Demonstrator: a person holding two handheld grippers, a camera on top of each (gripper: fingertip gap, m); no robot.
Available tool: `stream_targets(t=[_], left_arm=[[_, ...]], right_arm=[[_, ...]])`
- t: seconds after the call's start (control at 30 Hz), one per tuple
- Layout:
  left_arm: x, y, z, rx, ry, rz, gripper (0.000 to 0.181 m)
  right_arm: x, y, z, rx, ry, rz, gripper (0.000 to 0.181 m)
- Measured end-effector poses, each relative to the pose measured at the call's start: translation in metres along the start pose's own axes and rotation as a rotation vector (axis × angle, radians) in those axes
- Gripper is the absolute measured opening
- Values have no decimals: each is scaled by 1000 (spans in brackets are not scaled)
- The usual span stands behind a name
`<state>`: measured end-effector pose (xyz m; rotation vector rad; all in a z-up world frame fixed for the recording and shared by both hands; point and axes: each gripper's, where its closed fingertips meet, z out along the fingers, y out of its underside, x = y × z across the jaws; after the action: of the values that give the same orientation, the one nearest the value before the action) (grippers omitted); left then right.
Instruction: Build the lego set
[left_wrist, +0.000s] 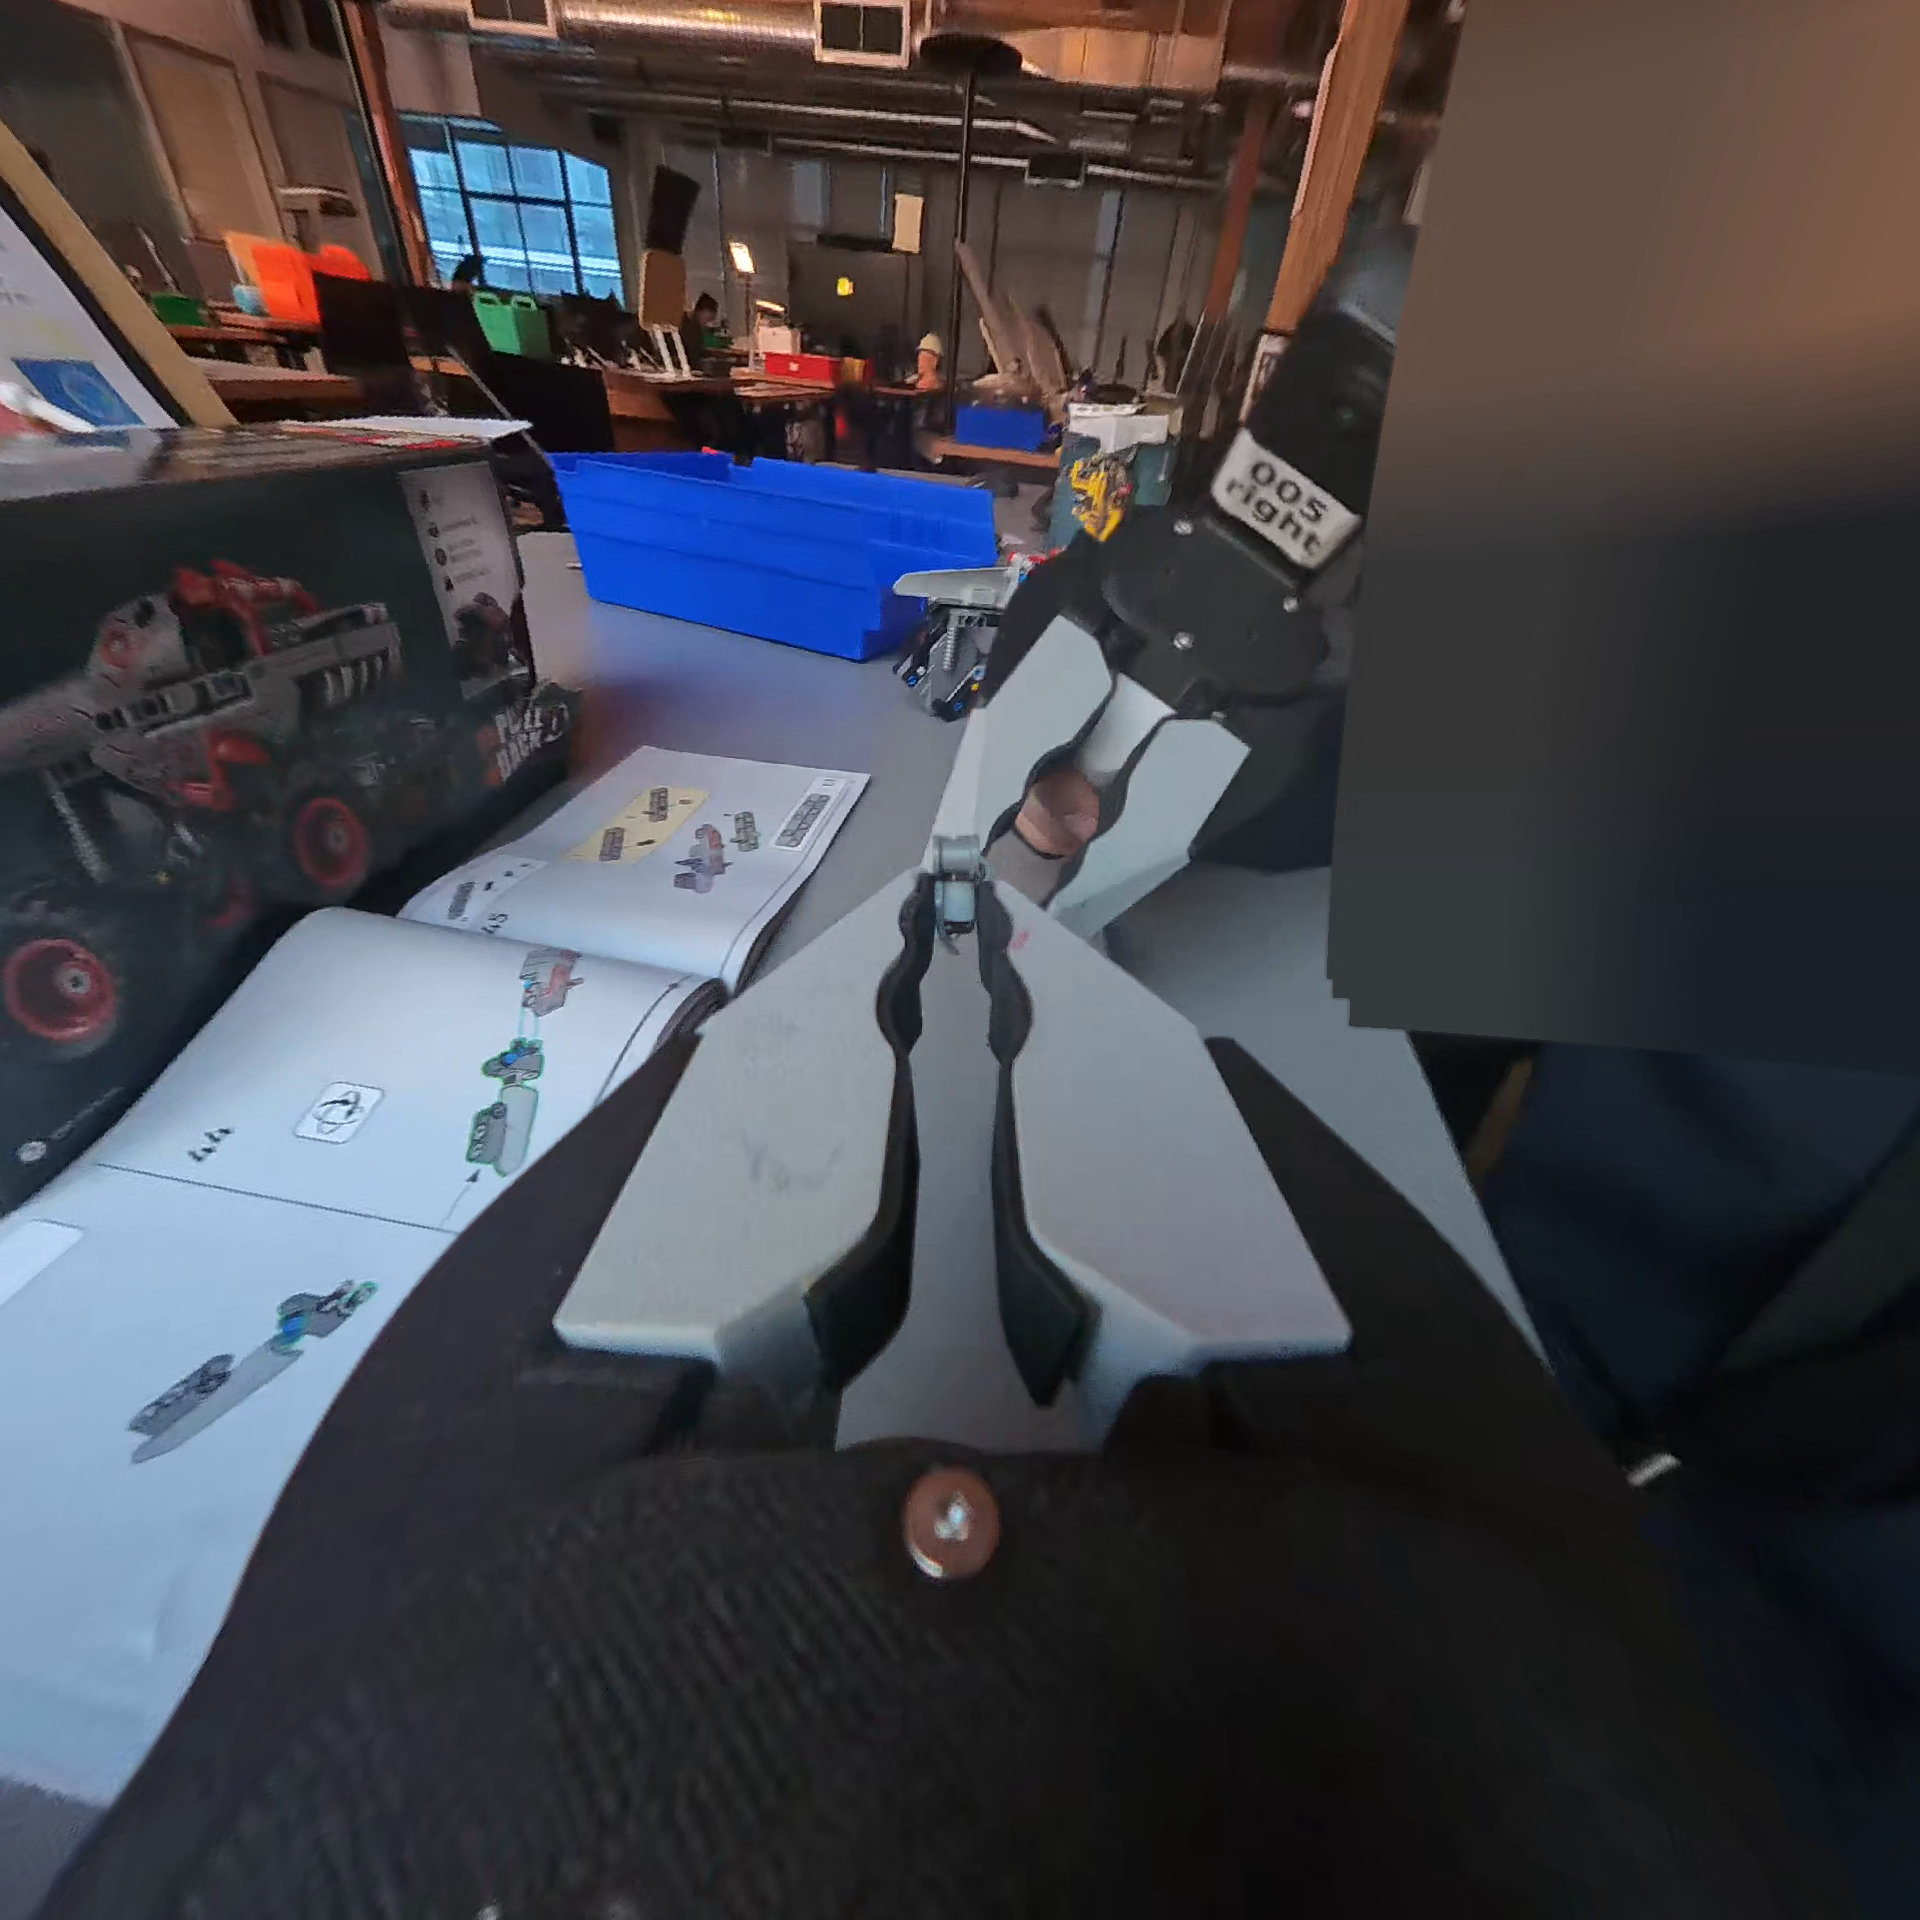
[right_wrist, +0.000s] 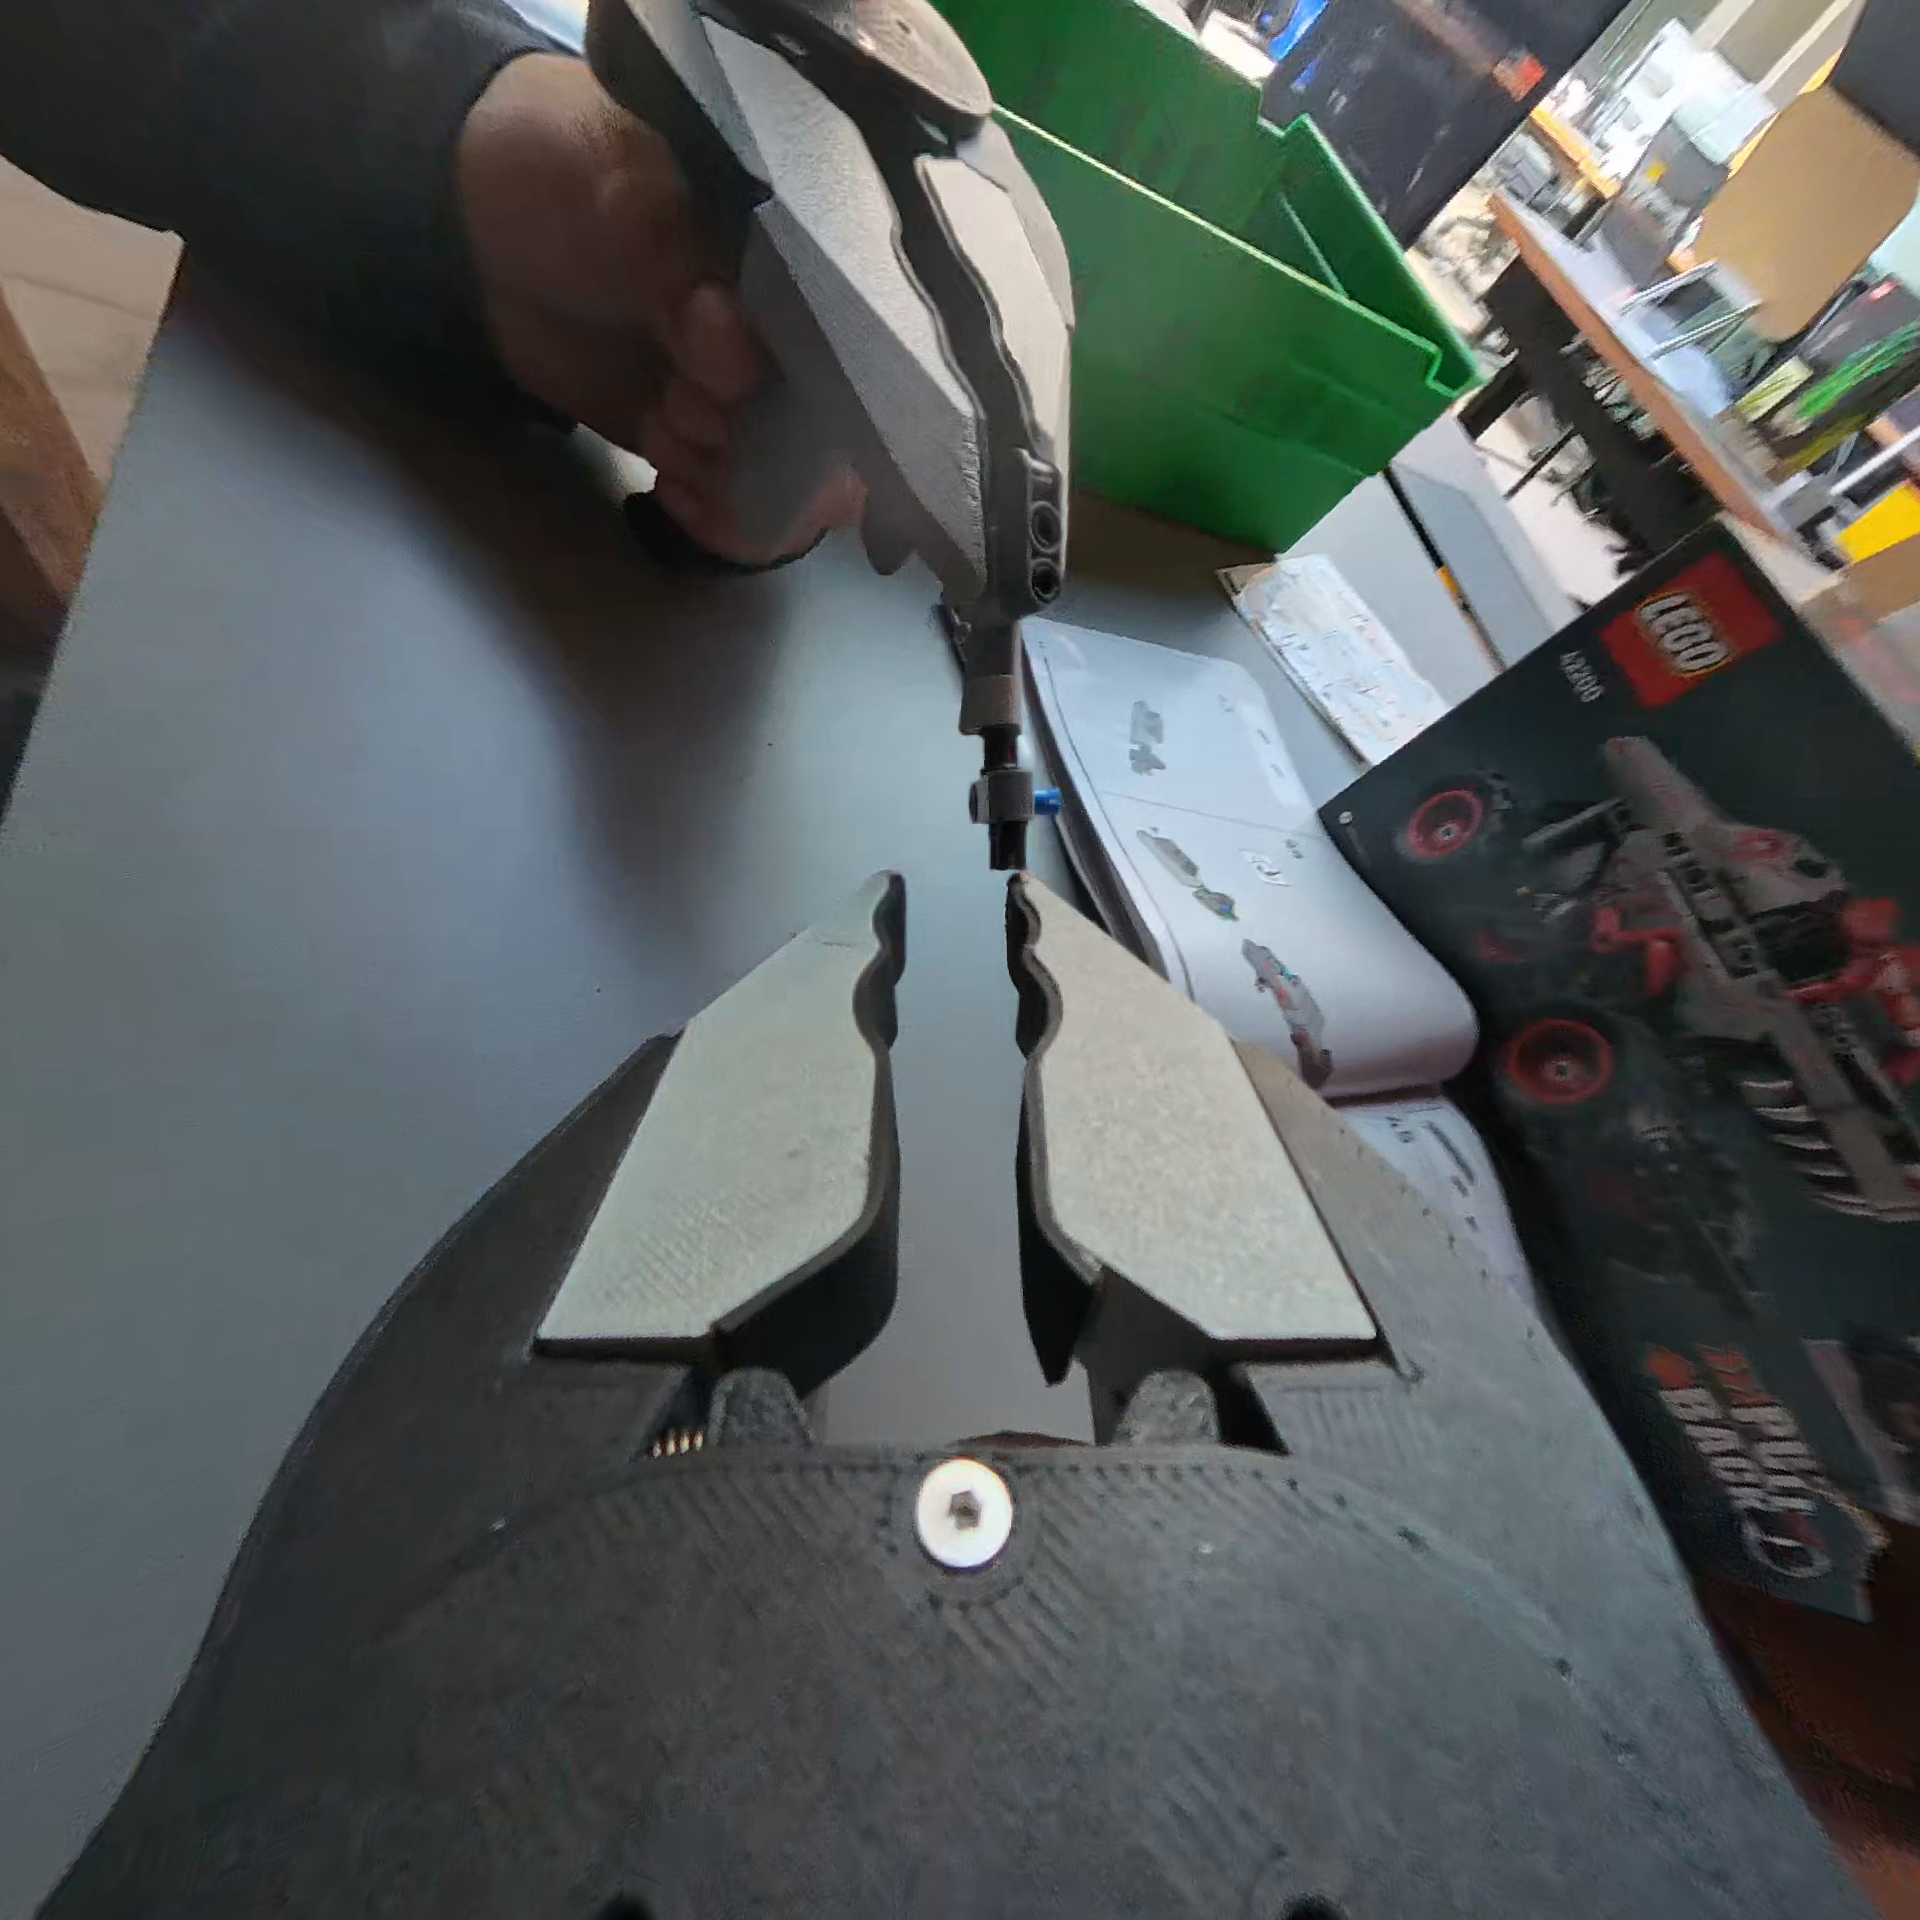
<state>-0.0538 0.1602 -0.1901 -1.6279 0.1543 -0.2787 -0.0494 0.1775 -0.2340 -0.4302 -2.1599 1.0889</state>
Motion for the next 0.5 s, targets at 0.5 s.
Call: stream_targets(t=[0.5], left_arm=[[5, -10, 2, 91, 83, -171, 5]], right_arm=[[9, -25, -12, 155, -29, 125, 16]])
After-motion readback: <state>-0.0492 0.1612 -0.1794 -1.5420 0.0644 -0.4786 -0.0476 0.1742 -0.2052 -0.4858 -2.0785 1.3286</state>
